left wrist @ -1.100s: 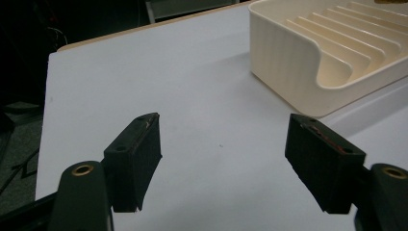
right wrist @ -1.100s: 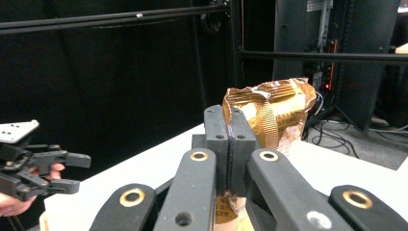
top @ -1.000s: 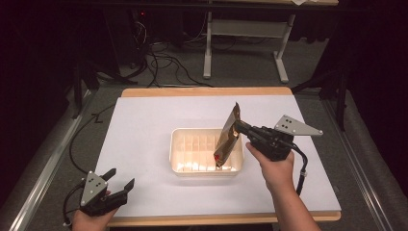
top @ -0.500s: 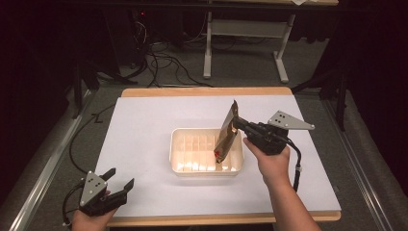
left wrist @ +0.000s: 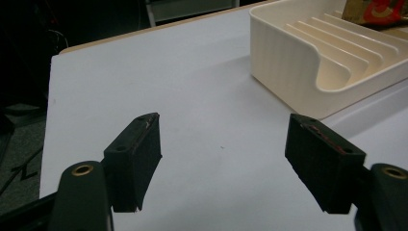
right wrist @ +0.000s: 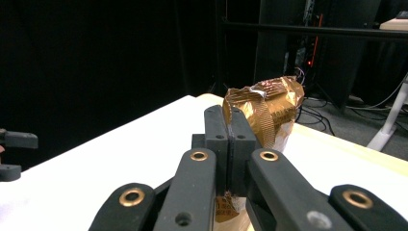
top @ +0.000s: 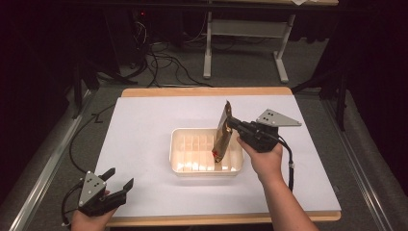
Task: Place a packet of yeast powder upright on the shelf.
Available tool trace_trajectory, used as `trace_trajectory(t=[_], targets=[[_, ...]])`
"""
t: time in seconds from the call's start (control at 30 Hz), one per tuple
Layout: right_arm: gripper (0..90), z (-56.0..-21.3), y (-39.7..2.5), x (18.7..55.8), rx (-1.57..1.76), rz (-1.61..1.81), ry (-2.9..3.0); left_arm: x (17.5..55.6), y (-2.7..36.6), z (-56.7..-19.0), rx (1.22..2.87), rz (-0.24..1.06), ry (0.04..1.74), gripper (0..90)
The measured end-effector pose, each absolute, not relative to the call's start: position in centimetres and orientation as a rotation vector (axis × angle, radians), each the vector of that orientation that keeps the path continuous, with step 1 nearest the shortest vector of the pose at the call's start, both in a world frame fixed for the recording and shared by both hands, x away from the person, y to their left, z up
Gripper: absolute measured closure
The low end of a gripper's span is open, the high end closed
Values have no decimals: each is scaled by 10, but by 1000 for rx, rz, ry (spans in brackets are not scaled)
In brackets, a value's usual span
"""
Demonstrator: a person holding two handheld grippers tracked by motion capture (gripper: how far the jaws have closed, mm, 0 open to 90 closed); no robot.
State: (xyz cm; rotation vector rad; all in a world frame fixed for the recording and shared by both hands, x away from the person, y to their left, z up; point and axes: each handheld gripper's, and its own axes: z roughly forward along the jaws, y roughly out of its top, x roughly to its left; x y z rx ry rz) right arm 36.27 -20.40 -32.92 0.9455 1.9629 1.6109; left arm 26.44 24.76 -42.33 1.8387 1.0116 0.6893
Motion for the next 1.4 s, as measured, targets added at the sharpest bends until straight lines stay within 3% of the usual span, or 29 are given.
trace_trajectory(t=[1.4], targets=[[900, -355, -199, 365, 993, 1544, 2000, 265, 247, -425, 1843, 677, 1009, 291]])
